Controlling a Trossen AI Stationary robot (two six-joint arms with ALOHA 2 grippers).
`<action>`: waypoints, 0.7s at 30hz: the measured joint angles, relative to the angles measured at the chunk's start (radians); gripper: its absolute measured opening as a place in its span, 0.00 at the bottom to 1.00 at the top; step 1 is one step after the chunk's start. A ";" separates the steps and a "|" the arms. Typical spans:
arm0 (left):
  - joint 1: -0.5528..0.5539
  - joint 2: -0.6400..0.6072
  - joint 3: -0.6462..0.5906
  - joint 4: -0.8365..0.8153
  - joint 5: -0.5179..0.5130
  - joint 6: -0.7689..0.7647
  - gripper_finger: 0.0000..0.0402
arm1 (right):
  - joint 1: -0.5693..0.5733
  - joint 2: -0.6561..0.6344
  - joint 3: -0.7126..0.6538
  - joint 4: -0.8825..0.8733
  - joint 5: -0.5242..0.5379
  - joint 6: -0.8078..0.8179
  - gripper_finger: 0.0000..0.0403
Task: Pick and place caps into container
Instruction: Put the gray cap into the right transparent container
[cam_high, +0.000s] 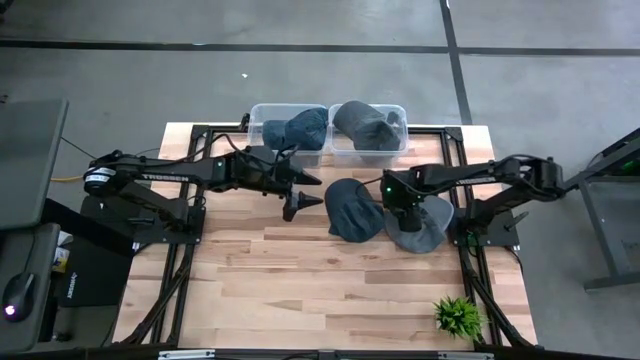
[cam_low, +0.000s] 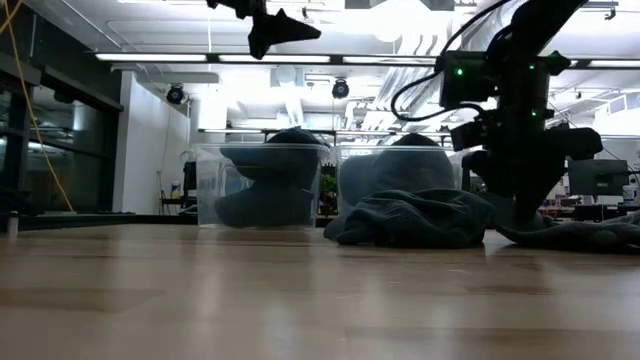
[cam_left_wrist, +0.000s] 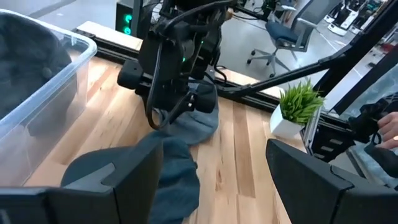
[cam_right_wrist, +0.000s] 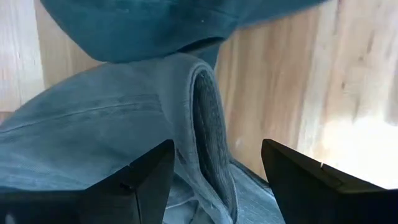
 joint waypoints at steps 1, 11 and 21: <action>0.000 0.000 0.000 -0.002 0.000 0.000 0.71 | 0.000 0.006 0.000 -0.004 -0.004 0.000 0.59; 0.000 0.000 0.000 -0.005 0.014 0.000 0.71 | 0.000 0.020 0.000 -0.012 -0.052 0.044 0.45; 0.000 0.000 0.000 -0.006 0.014 0.001 0.71 | 0.003 0.019 0.001 -0.046 -0.147 0.045 0.04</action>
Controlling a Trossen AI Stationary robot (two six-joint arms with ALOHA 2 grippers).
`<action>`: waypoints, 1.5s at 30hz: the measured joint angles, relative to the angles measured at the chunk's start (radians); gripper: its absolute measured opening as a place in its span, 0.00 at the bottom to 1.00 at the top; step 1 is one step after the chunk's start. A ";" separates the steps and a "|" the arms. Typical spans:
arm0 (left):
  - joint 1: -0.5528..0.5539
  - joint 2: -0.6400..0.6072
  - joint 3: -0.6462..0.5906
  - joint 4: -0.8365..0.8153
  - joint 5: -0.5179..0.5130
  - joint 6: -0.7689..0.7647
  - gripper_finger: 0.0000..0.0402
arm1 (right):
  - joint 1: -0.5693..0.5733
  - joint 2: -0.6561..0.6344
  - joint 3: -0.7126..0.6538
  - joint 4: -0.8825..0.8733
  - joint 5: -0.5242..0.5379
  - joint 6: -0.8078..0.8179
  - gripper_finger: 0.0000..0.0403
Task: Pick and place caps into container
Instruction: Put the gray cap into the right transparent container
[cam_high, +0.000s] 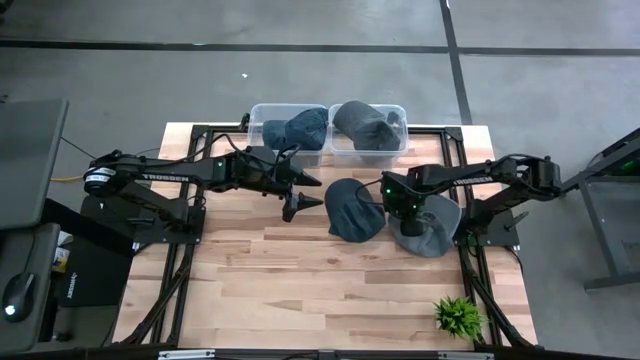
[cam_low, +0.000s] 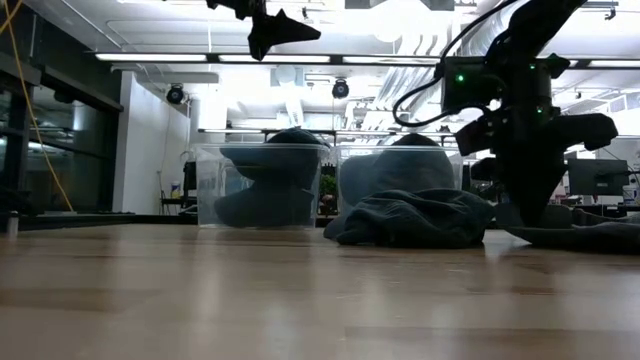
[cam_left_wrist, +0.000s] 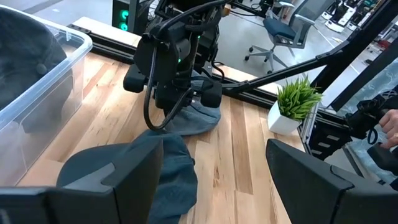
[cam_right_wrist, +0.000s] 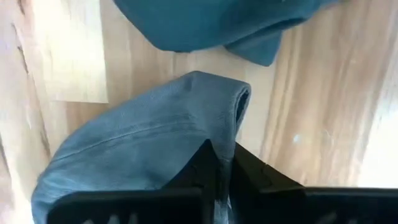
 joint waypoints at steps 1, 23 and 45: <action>0.000 0.000 0.000 0.000 0.000 0.000 0.71 | 0.000 0.000 0.000 0.000 0.007 0.013 0.04; 0.000 0.000 0.000 0.000 0.006 -0.007 0.71 | 0.202 0.000 0.377 -0.351 0.297 0.158 0.02; 0.000 0.023 0.001 -0.052 -0.004 -0.029 0.71 | 0.459 -0.003 0.828 -0.572 0.919 0.327 0.02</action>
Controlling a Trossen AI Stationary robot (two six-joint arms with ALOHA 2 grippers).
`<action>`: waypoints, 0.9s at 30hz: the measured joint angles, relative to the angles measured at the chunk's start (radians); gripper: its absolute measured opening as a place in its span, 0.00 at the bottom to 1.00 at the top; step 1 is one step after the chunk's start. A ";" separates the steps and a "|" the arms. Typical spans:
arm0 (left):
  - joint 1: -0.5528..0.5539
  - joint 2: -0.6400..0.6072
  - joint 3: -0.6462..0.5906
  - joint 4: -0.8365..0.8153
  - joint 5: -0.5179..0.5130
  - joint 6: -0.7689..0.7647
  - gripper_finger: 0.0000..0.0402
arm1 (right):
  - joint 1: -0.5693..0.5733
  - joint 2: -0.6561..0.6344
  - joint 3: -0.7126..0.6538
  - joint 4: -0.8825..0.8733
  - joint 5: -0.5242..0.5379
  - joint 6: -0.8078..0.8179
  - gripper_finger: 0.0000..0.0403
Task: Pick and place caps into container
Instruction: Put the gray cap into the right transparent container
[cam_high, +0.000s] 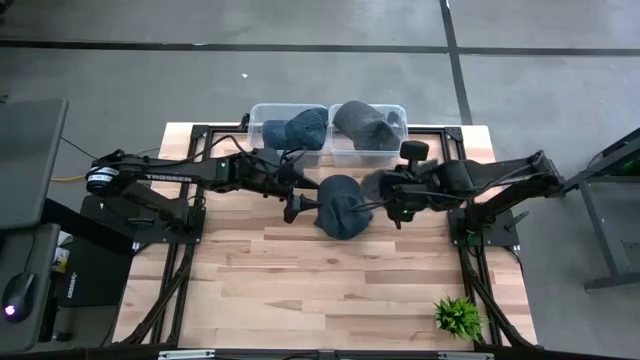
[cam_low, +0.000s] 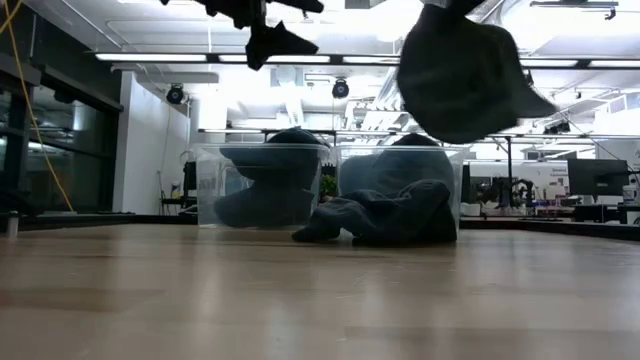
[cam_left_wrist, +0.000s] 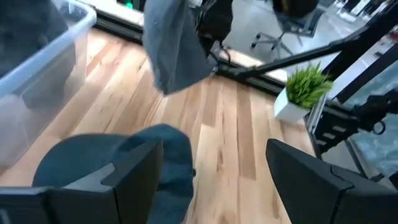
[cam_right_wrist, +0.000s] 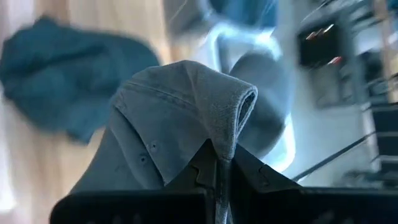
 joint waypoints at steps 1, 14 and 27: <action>0.000 0.005 0.001 0.005 0.000 0.000 0.71 | 0.009 -0.002 -0.002 0.031 0.031 -0.017 0.02; 0.000 0.015 0.000 -0.005 -0.019 -0.024 0.71 | 0.103 -0.165 -0.198 0.381 0.245 -0.133 0.02; 0.000 0.015 0.000 0.005 -0.038 -0.024 0.71 | 0.192 -0.563 -0.708 0.985 0.302 -0.287 0.02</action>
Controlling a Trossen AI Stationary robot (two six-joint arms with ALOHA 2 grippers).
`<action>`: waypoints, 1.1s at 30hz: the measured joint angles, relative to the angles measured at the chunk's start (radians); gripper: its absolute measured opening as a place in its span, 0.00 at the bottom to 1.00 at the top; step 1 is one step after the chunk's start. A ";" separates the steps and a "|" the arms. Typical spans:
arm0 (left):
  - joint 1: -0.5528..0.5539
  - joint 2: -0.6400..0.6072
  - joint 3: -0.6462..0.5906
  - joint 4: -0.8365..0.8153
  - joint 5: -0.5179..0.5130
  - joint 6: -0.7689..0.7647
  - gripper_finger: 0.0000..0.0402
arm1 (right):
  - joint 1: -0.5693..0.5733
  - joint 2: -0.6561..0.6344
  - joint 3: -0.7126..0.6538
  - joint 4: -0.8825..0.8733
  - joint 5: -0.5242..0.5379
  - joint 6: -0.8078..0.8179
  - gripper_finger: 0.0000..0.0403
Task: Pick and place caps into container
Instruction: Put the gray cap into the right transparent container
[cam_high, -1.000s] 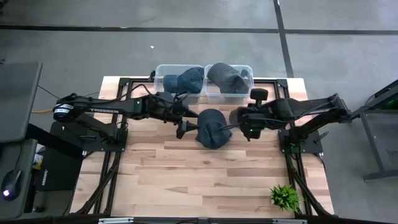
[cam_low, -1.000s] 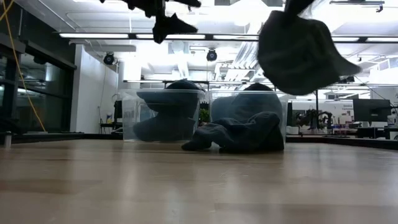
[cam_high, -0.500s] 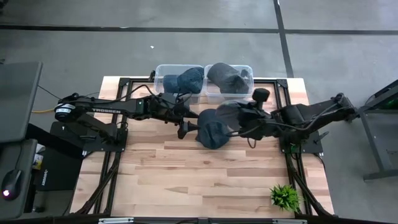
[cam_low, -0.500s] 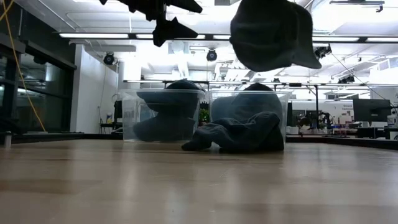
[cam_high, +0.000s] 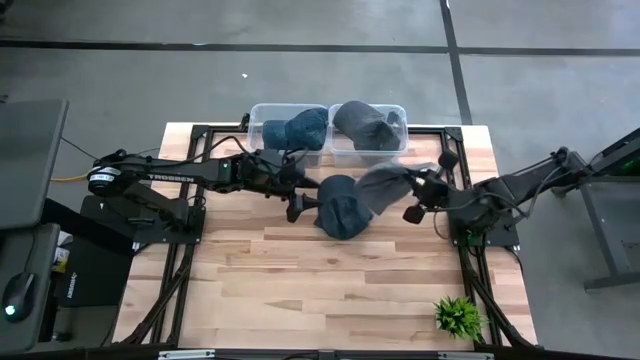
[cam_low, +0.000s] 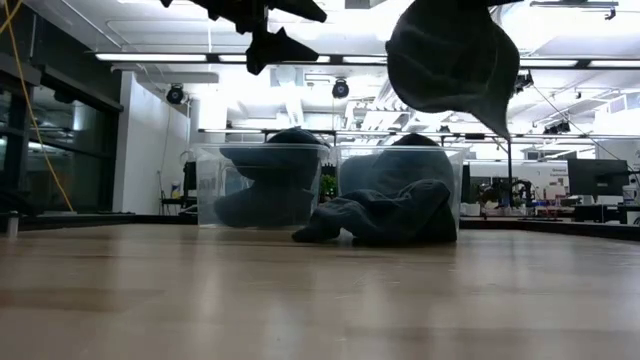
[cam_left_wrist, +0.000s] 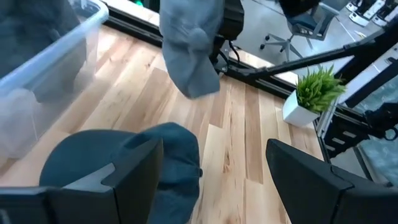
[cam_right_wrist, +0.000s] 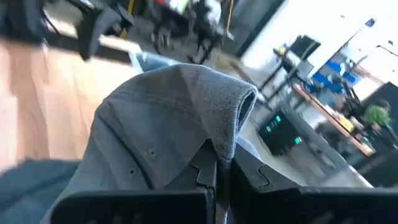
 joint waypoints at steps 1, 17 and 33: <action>0.000 0.000 0.000 0.006 -0.003 0.000 0.71 | 0.002 -0.026 -0.040 0.074 -0.008 -0.040 0.02; 0.000 0.000 0.000 0.097 -0.002 -0.036 0.71 | 0.001 -0.341 -0.437 0.954 -0.447 -0.551 0.02; 0.084 0.059 -0.002 0.458 0.199 -0.266 0.71 | -0.031 -0.483 -0.437 0.956 -0.977 -0.521 0.02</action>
